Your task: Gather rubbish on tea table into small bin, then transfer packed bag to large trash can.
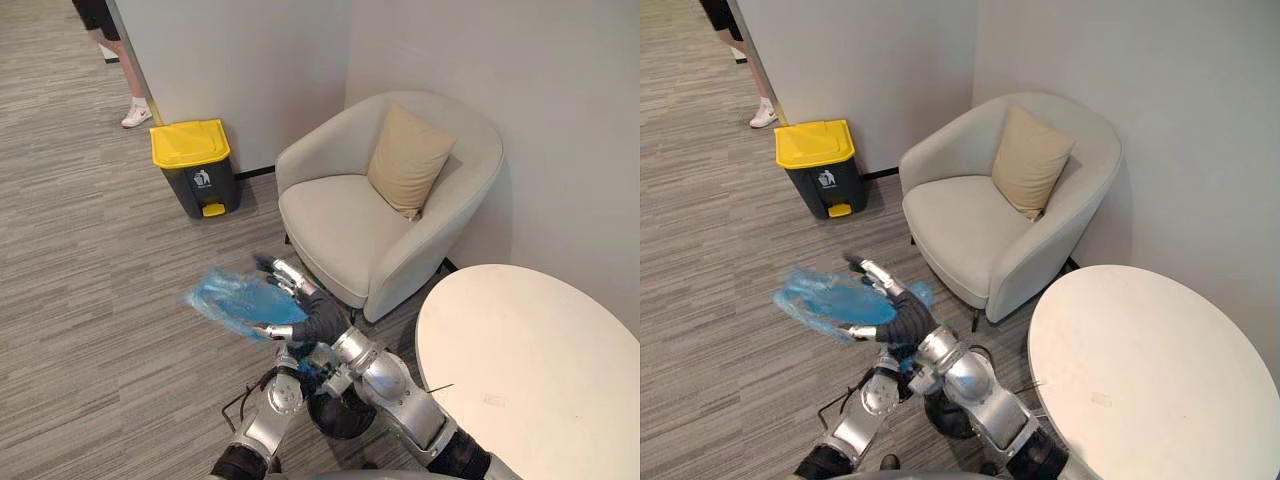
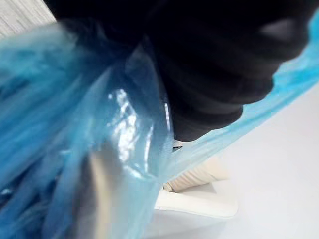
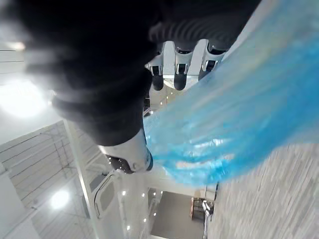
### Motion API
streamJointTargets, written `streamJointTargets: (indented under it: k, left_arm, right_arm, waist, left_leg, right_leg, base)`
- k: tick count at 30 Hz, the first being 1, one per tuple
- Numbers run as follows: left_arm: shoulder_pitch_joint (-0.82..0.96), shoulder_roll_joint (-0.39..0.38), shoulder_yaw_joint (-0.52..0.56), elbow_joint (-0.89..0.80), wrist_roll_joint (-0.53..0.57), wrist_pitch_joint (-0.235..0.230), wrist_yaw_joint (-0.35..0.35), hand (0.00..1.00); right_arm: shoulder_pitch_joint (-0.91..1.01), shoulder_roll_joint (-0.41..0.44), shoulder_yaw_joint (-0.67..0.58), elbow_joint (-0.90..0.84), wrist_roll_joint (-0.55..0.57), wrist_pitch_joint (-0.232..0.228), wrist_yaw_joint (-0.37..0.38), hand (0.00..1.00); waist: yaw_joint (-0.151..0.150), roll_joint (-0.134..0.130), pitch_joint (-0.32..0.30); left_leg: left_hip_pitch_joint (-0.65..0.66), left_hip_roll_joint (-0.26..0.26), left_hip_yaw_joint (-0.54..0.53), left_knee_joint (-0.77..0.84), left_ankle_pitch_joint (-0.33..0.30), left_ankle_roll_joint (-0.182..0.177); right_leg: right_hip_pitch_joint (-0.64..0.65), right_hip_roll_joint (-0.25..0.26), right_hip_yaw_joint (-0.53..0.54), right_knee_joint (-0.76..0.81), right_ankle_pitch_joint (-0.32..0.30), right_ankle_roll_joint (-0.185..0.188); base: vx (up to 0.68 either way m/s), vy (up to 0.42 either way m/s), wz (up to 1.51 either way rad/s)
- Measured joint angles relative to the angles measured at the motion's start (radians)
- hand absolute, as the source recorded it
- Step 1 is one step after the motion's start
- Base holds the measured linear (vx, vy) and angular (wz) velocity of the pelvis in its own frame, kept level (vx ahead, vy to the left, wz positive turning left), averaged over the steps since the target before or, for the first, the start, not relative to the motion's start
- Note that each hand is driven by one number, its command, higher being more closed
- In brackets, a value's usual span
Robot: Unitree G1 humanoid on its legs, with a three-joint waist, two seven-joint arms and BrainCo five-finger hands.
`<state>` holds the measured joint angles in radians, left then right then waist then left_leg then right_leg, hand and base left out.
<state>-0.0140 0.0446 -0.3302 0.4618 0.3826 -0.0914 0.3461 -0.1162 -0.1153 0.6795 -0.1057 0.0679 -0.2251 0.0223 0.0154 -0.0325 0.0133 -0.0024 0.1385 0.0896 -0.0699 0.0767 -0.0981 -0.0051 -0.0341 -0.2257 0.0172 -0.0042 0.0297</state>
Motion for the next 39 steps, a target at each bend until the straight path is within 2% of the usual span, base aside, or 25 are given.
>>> streamJointTargets:
  k: [7,11,16,22,28,35,39]
  left_arm:
    - [0.022,0.018,0.063,0.024,-0.028,-0.009,-0.017,1.0]
    - [0.035,0.021,0.091,0.031,-0.049,-0.009,-0.017,1.0]
    - [0.038,0.035,0.11,0.062,-0.067,-0.011,-0.017,1.0]
    - [0.069,0.042,0.205,0.062,-0.087,-0.015,-0.017,1.0]
    - [0.113,0.053,0.271,0.1,-0.098,-0.026,-0.042,1.0]
    - [0.136,0.059,0.303,0.22,-0.115,-0.032,-0.078,1.0]
    - [0.159,0.059,0.303,0.274,-0.121,-0.035,-0.087,1.0]
  right_arm:
    - [0.051,-0.074,-0.075,-0.002,-0.2,-0.013,-0.024,0.0]
    - [0.07,-0.095,-0.103,-0.002,-0.269,-0.016,-0.04,0.0]
    - [0.09,-0.108,-0.161,-0.002,-0.275,-0.037,-0.041,0.0]
    - [0.2,-0.088,-0.332,0.017,-0.253,-0.042,-0.05,0.0]
    - [0.248,-0.036,-0.523,0.297,-0.181,-0.033,-0.086,0.0]
    - [0.257,-0.01,-0.594,0.554,-0.175,-0.025,-0.093,0.0]
    - [0.256,-0.01,-0.601,0.664,-0.175,-0.001,-0.111,0.0]
  waist:
    - [-0.002,0.0,0.002]
    - [-0.001,0.001,0.003]
    - [-0.001,0.006,0.014]
    - [-0.002,0.011,0.018]
    - [-0.004,0.013,0.02]
    - [-0.002,0.02,0.024]
    - [-0.002,0.025,0.027]
  left_leg:
    - [0.001,0.0,0.001,-0.002,0.0,0.0]
    - [0.001,0.0,0.001,-0.003,0.0,0.0]
    - [0.001,0.0,0.001,-0.003,-0.001,0.001]
    - [0.002,-0.002,0.001,-0.011,0.0,0.0]
    - [0.005,-0.006,0.0,-0.023,0.0,0.0]
    - [0.003,-0.008,-0.01,-0.023,0.0,0.0]
    - [0.005,-0.01,-0.013,-0.023,0.0,0.0]
  right_leg:
    - [-0.001,0.0,0.002,0.001,-0.001,0.001]
    - [-0.002,0.0,0.002,0.001,-0.002,0.001]
    - [-0.002,0.0,0.002,0.001,-0.002,0.002]
    - [-0.003,-0.001,0.0,-0.002,-0.004,0.004]
    - [-0.001,-0.002,-0.004,-0.012,-0.005,0.005]
    - [0.003,-0.002,-0.015,-0.023,-0.005,0.005]
    - [0.004,-0.004,-0.018,-0.023,-0.004,0.005]
  base:
    - [0.0,0.0,0.0]
    - [0.0,0.0,0.0]
    - [0.0,0.0,0.0]
    - [0.0,0.0,0.0]
    - [0.0,0.0,0.0]
    - [0.01,-0.003,0.04]
    - [0.0,0.0,0.0]
